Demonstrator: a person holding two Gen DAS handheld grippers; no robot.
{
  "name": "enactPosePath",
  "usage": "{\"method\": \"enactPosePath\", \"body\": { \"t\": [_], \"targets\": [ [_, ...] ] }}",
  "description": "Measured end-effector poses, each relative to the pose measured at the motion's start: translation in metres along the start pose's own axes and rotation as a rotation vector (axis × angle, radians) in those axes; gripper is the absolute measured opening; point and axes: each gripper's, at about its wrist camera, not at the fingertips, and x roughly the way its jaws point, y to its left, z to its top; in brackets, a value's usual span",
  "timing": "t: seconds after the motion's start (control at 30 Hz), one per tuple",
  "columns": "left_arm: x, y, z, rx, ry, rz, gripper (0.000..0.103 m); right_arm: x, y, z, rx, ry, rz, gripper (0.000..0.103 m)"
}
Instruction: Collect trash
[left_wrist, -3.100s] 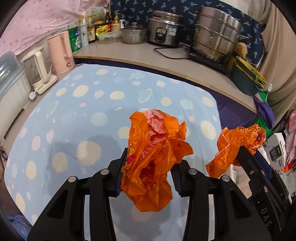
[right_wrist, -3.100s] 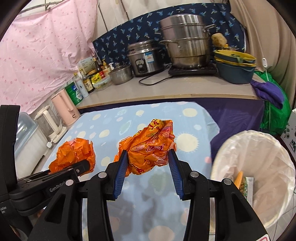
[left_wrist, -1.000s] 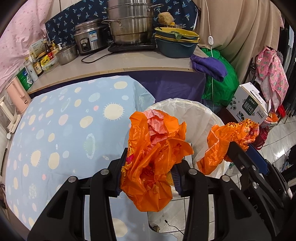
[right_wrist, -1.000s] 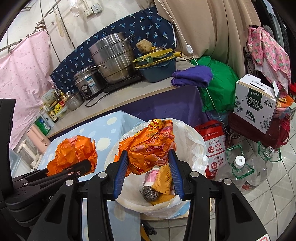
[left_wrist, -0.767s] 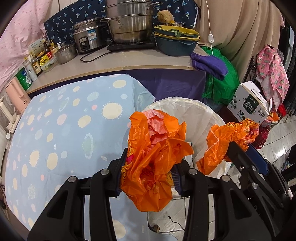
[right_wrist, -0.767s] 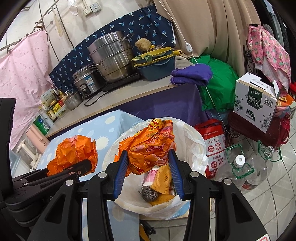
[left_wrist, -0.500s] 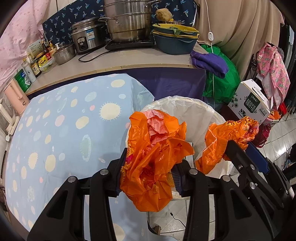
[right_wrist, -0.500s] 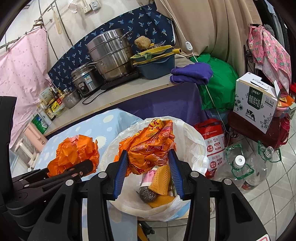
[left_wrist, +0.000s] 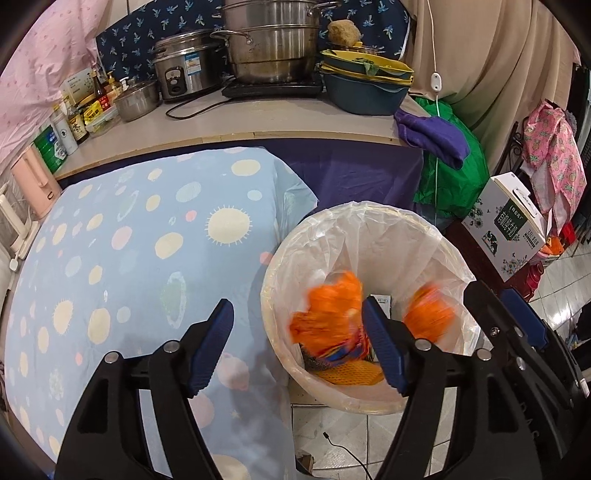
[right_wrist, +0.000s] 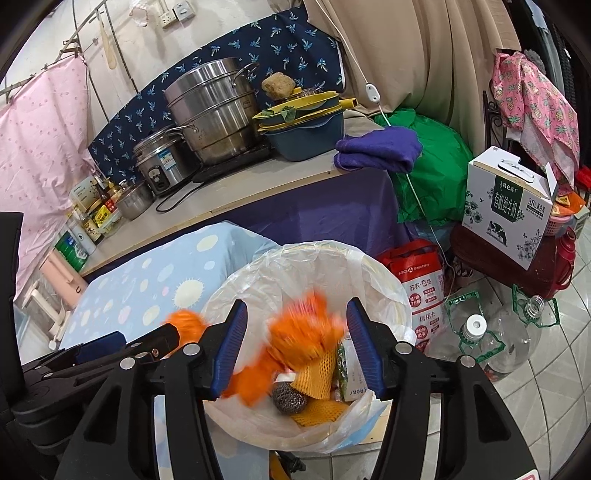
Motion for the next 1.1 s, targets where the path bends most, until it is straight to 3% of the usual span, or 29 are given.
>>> {"method": "enactPosePath", "body": {
  "t": [0.17,0.87,1.1],
  "targets": [
    [0.002,0.002,0.003,-0.009,0.011,-0.005,0.075,-0.003,0.001,0.003,-0.005,-0.009,-0.005,0.056],
    [-0.01,0.012,-0.004,0.007,0.022,0.021,0.082,-0.017,0.011,0.001,-0.06,0.019,-0.052,0.064],
    [-0.014,0.019,-0.011,0.007,0.039,0.036,0.089,-0.025,0.015,-0.002,-0.093,0.052,-0.102,0.073]
  ]
}}
